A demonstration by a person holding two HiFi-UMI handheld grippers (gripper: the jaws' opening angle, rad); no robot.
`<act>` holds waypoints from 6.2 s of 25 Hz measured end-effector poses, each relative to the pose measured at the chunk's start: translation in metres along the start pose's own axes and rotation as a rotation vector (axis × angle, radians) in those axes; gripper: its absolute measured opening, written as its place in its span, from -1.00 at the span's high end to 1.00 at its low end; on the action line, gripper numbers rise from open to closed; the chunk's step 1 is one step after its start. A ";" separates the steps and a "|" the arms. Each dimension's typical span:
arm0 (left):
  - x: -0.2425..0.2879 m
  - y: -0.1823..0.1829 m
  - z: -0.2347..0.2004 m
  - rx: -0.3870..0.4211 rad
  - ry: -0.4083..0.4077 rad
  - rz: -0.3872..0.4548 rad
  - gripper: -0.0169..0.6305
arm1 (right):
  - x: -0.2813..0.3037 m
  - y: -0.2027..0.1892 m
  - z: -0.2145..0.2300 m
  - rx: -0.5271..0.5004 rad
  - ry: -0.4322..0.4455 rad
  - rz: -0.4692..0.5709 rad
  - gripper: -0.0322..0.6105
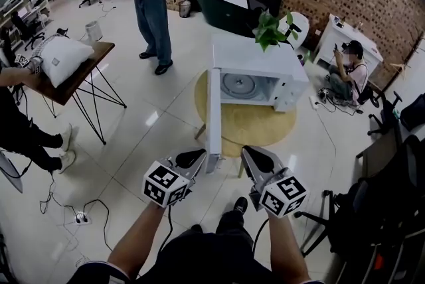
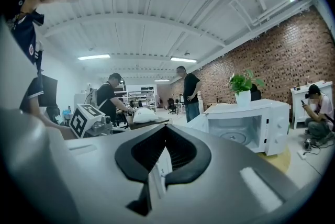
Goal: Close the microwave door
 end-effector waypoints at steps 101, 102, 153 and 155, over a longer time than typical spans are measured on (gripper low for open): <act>0.413 0.081 -0.007 -0.048 0.273 0.036 0.92 | -0.045 -0.075 0.400 0.153 -0.142 -0.029 0.89; 0.415 0.083 -0.010 -0.057 0.275 0.036 0.92 | -0.045 -0.075 0.401 0.153 -0.145 -0.029 0.89; 0.189 0.093 0.033 -0.005 -0.039 0.103 0.91 | 0.021 -0.004 0.188 -0.003 -0.019 0.023 0.89; 0.187 0.093 0.035 -0.004 -0.044 0.102 0.91 | 0.018 -0.002 0.186 -0.008 -0.024 0.020 0.89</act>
Point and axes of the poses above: the fingertips, and each gripper's own axes: x forward along the fingers, z to its right, y out of its top, the point moved 9 cm from there along -x, backward along the fingers, and after that the axes turned 12 degrees about -x, right-handed, at the moved point
